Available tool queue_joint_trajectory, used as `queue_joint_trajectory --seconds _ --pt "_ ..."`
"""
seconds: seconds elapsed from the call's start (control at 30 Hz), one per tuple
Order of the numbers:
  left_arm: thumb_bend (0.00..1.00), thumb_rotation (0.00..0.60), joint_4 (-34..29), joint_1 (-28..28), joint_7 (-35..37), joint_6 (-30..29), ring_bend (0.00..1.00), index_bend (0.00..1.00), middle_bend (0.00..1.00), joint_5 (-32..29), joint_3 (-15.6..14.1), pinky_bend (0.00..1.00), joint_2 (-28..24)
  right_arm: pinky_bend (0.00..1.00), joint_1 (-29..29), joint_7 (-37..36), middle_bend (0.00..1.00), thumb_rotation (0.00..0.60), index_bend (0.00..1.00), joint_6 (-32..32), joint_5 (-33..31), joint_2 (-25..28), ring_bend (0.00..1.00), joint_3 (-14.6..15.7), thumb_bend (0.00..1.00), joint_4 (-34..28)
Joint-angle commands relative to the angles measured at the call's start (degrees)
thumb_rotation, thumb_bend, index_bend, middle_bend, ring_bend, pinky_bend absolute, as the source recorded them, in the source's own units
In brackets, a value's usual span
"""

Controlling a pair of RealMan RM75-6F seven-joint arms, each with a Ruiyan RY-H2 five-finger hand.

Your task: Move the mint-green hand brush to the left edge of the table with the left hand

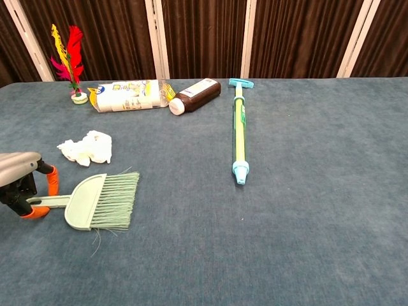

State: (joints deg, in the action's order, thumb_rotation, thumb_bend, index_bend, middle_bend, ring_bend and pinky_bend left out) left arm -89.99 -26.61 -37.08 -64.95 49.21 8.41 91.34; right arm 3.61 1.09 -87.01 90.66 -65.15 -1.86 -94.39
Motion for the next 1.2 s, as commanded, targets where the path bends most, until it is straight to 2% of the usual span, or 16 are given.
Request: queue_joint_trajectory --seconds 0.03,0.2,0.33,0.43,0.6,0.73,0.93,1.07,1.2 --pt "0.73 0.6 -3.1 -0.3 0.3 -1.7 1.0 0.75 1.0 1.8 0.9 1.0 -1.9 0.0 0.0 -0.1 0.0 0.6 0.0 0.0 0.0 0.0 0.0 0.0 0.38 -0.1" --pt "0.73 0.6 -9.4 -1.7 -1.7 -3.8 1.0 0.77 1.0 3.8 2.9 1.0 -5.9 0.0 0.0 0.0 0.0 0.6 0.0 0.0 -0.1 0.0 0.0 0.0 0.38 -0.1" --pt "0.74 0.6 -13.5 -4.5 -5.3 -4.5 1.0 0.77 1.0 1.9 6.1 1.0 -8.2 0.0 0.0 -0.1 0.0 0.6 0.0 0.1 -0.3 0.1 0.0 -0.1 0.38 -0.2" --pt "0.74 0.6 -13.9 -6.9 -7.8 -4.2 1.0 0.77 1.0 -1.0 8.2 1.0 -8.3 0.0 0.0 -0.3 0.0 0.6 0.0 0.3 -0.5 0.1 0.0 -0.1 0.38 -0.3" --pt "0.74 0.6 -9.6 -12.4 -13.7 -2.3 1.0 0.77 1.0 -7.9 10.2 1.0 -6.5 0.0 0.1 -0.8 0.0 0.6 0.0 0.9 -1.4 0.2 0.0 -0.2 0.38 -0.6" --pt "0.74 0.6 -4.6 -15.2 -16.1 -0.9 1.0 0.78 1.0 -11.9 9.9 1.0 -4.4 0.0 0.1 -1.1 0.0 0.6 0.0 1.2 -1.8 0.3 0.0 -0.3 0.38 -0.6" --pt "0.74 0.6 1.3 -16.3 -16.0 0.0 1.0 0.78 1.0 -14.1 8.1 1.0 -3.0 0.0 0.0 -1.2 0.0 0.6 0.0 1.3 -2.1 0.4 0.0 -0.3 0.38 -0.8" --pt "0.75 0.6 3.8 -15.3 -15.0 0.4 1.0 0.78 1.0 -15.0 6.5 1.0 -4.0 0.0 -0.1 -1.2 0.0 0.6 0.0 1.2 -1.8 0.5 0.0 -0.1 0.38 -1.1" --pt "0.75 0.6 4.1 -12.4 -12.7 -0.4 1.0 0.78 1.0 -13.9 4.0 1.0 -7.9 0.0 -0.3 -0.8 0.0 0.6 0.0 1.0 -1.1 0.6 0.0 0.3 0.38 -1.3"
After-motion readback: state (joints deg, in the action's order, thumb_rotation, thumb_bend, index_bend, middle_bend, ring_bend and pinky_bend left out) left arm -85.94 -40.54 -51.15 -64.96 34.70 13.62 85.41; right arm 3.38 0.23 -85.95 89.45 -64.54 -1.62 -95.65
